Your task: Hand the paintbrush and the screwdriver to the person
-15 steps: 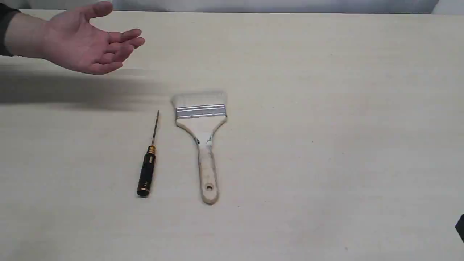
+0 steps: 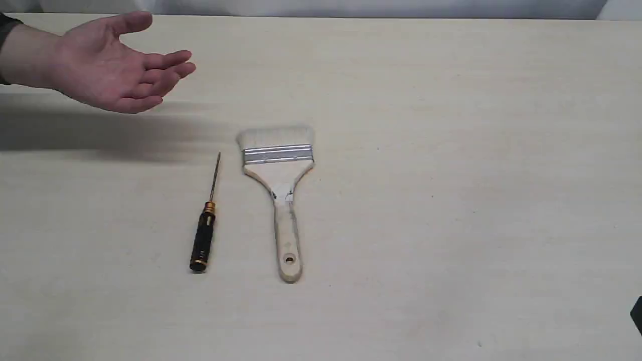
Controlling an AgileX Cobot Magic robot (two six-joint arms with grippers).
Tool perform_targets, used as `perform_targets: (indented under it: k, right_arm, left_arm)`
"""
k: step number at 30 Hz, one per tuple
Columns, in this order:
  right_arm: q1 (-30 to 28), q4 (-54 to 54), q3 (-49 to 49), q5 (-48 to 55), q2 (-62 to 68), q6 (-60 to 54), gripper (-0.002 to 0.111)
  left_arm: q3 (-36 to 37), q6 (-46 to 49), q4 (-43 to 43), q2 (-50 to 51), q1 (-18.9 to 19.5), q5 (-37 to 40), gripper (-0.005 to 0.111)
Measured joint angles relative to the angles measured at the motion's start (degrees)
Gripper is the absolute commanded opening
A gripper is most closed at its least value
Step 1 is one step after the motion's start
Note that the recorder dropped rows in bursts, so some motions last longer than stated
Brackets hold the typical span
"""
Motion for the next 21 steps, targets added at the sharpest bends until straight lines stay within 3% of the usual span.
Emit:
perform_targets:
  k: [5, 13, 21]
  right_arm:
    - [0.0, 0.0, 0.0, -2.9, 0.0, 0.0, 0.005]
    - [0.0, 2.7, 0.0, -20.0, 0.0, 0.0, 0.005]
    - [0.0, 3.2, 0.0, -22.5, 0.0, 0.0, 0.005]
  left_arm:
    - [0.0, 0.0, 0.0, 0.0, 0.0, 0.0, 0.000]
    - [0.0, 0.0, 0.0, 0.0, 0.0, 0.0, 0.000]
    - [0.0, 0.0, 0.0, 0.0, 0.0, 0.0, 0.000]
